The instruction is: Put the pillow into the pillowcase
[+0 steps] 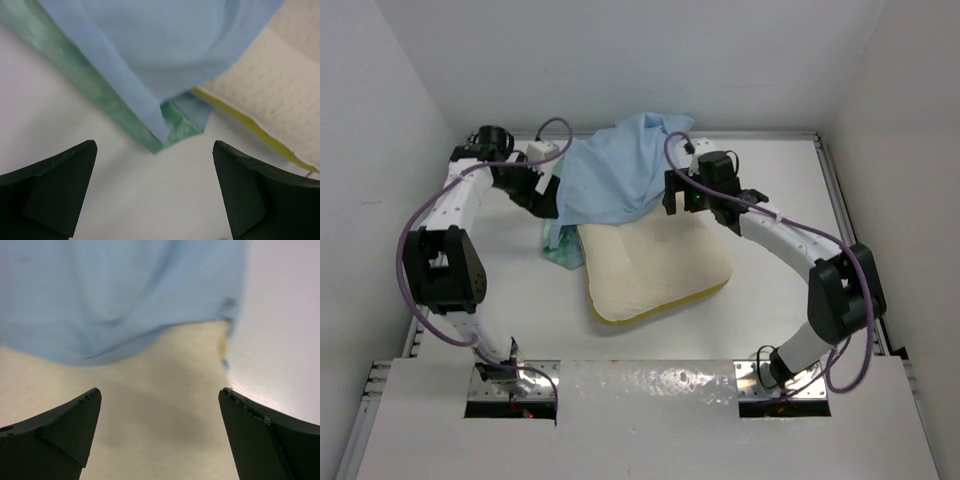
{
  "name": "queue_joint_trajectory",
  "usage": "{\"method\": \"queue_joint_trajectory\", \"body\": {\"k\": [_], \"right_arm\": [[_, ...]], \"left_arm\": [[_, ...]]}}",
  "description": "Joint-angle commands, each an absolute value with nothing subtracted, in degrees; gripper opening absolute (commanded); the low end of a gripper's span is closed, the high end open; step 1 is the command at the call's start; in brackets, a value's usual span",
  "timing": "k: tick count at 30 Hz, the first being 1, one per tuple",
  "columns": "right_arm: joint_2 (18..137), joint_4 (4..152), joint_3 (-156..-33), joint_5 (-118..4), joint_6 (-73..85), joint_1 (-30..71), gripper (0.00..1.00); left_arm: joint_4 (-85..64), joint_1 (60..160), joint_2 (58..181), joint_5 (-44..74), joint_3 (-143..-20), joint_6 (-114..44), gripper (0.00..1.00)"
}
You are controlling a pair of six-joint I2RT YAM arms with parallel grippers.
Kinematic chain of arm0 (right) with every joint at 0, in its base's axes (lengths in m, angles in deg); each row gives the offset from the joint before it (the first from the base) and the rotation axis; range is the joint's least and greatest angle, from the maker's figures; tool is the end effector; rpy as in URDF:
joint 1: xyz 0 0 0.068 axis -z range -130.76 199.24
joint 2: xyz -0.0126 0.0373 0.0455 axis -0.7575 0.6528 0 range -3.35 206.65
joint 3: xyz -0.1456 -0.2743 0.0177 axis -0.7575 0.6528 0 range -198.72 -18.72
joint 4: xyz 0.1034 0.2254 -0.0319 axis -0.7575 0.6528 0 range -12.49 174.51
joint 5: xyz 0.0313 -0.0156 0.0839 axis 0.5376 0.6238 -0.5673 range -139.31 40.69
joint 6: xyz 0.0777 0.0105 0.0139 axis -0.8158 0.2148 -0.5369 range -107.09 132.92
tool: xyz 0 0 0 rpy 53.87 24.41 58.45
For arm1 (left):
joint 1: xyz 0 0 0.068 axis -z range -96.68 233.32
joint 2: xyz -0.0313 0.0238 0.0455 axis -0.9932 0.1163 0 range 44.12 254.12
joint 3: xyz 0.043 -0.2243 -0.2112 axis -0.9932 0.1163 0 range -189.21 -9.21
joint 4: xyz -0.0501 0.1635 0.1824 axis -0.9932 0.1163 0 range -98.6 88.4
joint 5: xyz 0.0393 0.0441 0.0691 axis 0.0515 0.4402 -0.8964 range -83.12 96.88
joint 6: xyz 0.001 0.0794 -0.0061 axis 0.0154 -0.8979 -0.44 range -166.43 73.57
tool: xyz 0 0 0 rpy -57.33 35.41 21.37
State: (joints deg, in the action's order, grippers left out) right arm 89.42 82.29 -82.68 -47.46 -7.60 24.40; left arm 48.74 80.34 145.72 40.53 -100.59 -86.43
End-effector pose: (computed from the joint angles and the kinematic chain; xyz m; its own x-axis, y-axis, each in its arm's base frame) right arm 0.3514 0.1604 0.2780 -0.6088 0.1042 -0.7865 -0.1944 0.9415 0.2752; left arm 0.3723 -0.0187 0.3072 -0.5991 0.5046 -0.6216 0.7220 0.6761 -0.1470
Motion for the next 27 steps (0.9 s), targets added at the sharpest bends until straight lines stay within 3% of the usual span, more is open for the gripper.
{"method": "queue_joint_trajectory", "body": {"k": [1,5,7,10,13,14,15,16,17,19,21,27], "right_arm": [[87.17,89.10,-89.10,-46.42,3.60,12.73,0.99],[96.30,92.72,-97.28,-41.51,-7.53,4.35,0.99],[101.90,92.80,-100.01,-33.97,-10.10,-0.56,0.99],[107.63,94.20,-104.22,-33.13,-12.65,-3.74,0.99],[115.02,101.14,-109.33,-33.66,-16.34,-4.19,0.99],[116.69,101.68,-109.42,-34.19,-17.48,-4.19,0.99],[117.23,100.81,-108.03,-34.63,-17.76,-4.28,0.99],[117.58,98.63,-107.06,-35.07,-18.28,-4.28,0.99],[118.98,98.00,-106.44,-35.42,-18.55,-4.28,0.98],[121.26,99.12,-107.83,-34.20,-19.25,-4.11,0.68],[124.35,101.84,-113.18,-30.51,-21.96,-2.62,0.00],[118.30,83.87,-119.44,-27.28,-33.65,3.97,0.00]], "left_arm": [[42.57,81.30,144.41,32.37,-90.27,-81.33,1.00],[30.45,80.86,148.25,30.78,-82.35,-77.28,1.00],[28.85,80.60,150.90,31.05,-82.60,-77.01,1.00],[27.44,79.98,155.12,32.54,-83.92,-76.40,0.98],[24.89,79.19,157.14,35.96,-82.78,-75.87,0.73],[25.06,79.10,158.11,39.28,-82.95,-75.96,0.47],[25.41,79.19,158.55,41.31,-83.13,-76.04,0.31],[26.54,79.10,159.25,44.38,-83.74,-76.04,0.01],[26.99,79.19,159.35,45.63,-84.00,-76.39,0.00],[27.95,79.10,158.65,48.09,-83.92,-77.44,0.00],[30.84,79.19,155.24,51.69,-83.22,-79.73,0.00],[35.68,82.08,146.96,48.89,-78.74,-86.76,0.00]]}}
